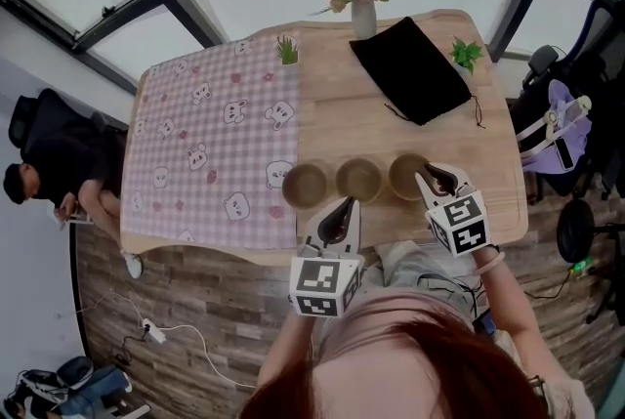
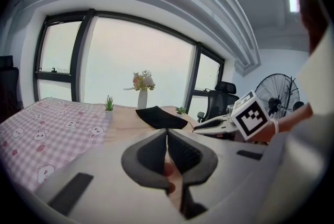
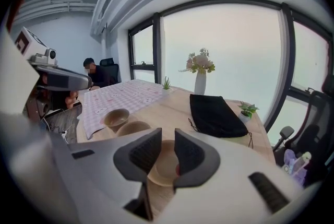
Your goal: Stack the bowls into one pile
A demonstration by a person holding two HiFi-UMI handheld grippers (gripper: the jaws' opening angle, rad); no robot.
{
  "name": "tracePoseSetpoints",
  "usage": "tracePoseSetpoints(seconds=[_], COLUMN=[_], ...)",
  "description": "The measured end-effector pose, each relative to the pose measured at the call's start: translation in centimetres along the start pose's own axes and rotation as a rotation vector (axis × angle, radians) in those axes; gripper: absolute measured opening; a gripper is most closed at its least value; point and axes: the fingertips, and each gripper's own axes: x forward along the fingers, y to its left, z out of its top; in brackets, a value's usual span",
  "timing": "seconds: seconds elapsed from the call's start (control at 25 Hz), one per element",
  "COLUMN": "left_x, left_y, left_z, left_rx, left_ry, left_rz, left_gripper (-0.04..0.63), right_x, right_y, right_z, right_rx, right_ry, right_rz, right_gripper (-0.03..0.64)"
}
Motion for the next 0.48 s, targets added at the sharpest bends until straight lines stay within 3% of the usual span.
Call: tracePoseSetpoints(seconds=[0.48], left_x=[2.8], left_y=[1.5], left_z=[0.3], left_rx=[-0.019], left_ry=[0.030], left_rz=[0.047], left_gripper=[0.012], right_x=[4.4], right_y=[-3.2], right_z=[-3.7], right_rx=[-0.018], right_ry=[0.124], right_rz=[0.018], right_gripper=[0.083])
